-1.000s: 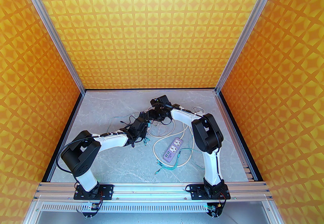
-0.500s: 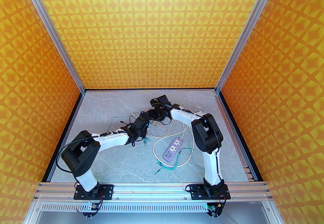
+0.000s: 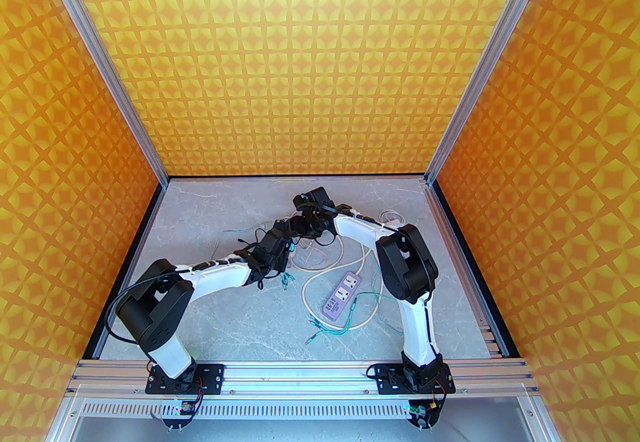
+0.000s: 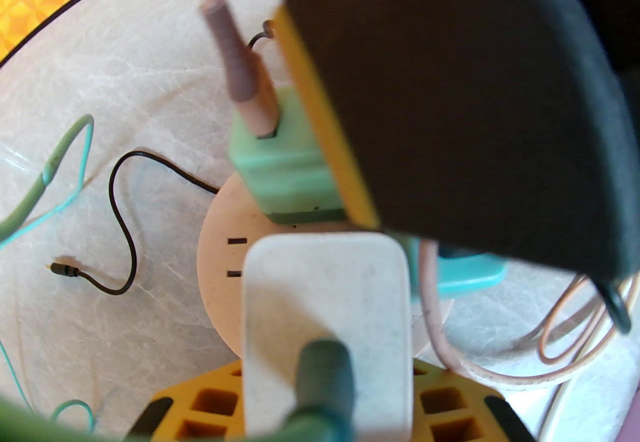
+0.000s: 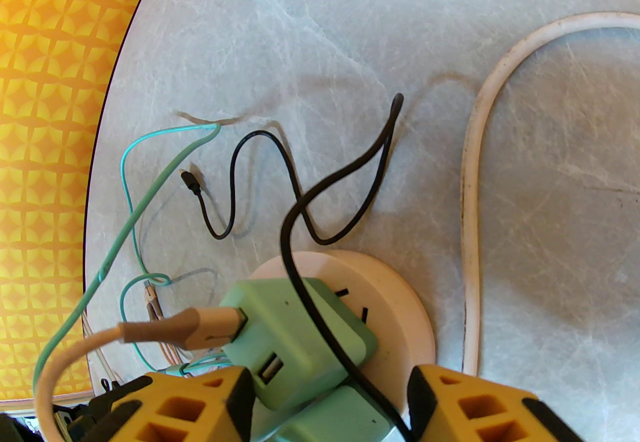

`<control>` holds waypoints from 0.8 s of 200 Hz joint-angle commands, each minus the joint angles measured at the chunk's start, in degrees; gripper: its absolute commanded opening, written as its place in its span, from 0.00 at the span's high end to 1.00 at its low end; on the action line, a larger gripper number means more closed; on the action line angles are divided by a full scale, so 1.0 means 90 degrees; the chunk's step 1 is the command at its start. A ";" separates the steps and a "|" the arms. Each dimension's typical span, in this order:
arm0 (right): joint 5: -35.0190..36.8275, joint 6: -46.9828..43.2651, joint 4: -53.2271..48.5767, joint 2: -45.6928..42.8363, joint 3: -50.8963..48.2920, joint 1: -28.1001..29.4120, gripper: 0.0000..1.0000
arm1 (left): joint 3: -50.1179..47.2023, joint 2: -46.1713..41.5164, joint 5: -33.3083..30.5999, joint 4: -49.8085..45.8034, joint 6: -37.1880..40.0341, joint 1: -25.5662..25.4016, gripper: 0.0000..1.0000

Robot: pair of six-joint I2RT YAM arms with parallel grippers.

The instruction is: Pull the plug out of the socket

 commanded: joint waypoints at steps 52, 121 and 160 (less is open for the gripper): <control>0.1125 -0.0144 -0.0876 0.0677 -0.0239 0.0006 0.45 | -0.0535 -0.0622 0.0744 0.1082 -0.0572 0.0224 1.00; 0.1148 -0.0149 -0.0915 0.0695 -0.0218 0.0024 0.45 | 0.0464 0.0168 -0.0230 0.0147 0.0518 -0.0454 1.00; 0.1170 -0.0160 -0.0945 0.0687 -0.0196 0.0021 0.45 | -0.0094 -0.0284 0.0273 0.0626 -0.0184 -0.0130 1.00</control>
